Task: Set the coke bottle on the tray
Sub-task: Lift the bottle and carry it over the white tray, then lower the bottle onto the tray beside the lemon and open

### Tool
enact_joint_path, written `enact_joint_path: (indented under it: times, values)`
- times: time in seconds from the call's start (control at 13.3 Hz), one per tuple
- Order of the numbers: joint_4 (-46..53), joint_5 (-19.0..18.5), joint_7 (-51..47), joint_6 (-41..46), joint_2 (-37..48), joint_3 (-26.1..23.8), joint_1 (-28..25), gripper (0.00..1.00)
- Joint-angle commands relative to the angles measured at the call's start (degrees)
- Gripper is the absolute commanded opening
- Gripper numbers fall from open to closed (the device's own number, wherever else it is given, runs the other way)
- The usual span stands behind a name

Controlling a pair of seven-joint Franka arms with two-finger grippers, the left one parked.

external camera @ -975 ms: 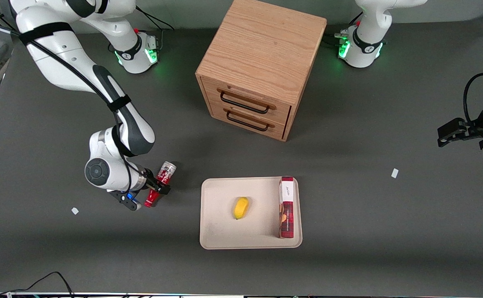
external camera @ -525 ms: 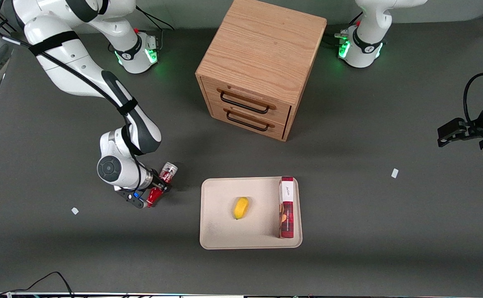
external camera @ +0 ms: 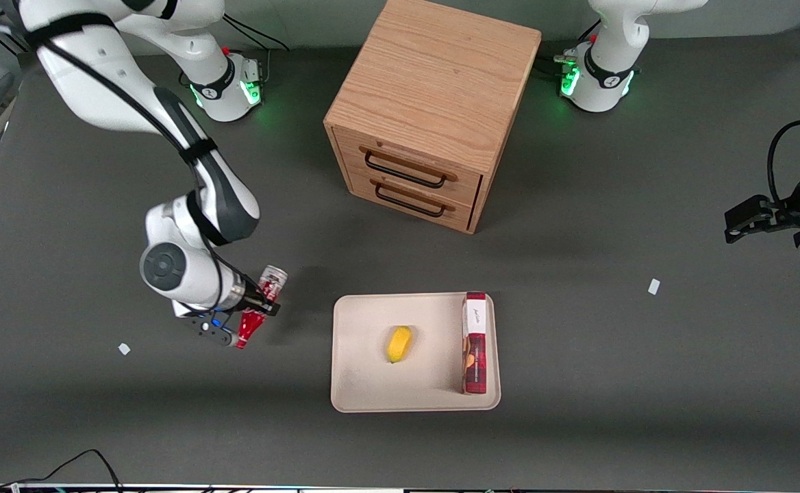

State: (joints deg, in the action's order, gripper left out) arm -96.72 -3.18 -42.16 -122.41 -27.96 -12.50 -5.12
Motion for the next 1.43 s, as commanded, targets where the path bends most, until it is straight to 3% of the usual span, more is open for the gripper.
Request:
enact_joint_path:
  times: [0.0,0.22,0.45,0.75,1.12,1.2,1.27,1.35]
  values:
    - [9.9,0.2,3.7,7.2,2.5,-4.1,-0.1,0.00]
    - [24.0,0.7,4.8,9.1,-4.4,-6.9,-0.1,0.00]
    - [34.9,1.2,4.2,5.3,-17.7,-10.4,-2.4,0.00]
    - [35.3,1.2,2.8,-6.2,-29.1,-10.5,-3.8,0.00]
    - [35.1,1.2,-1.6,-10.7,-33.9,-10.5,-4.9,0.00]
    - [34.9,1.2,-2.7,-10.9,-34.1,-10.4,-5.0,0.39]
    - [34.8,0.8,-3.1,-11.0,-34.1,-10.2,-5.4,0.99]
    - [34.8,0.3,-3.0,-11.0,-34.1,-9.9,-5.8,1.00]
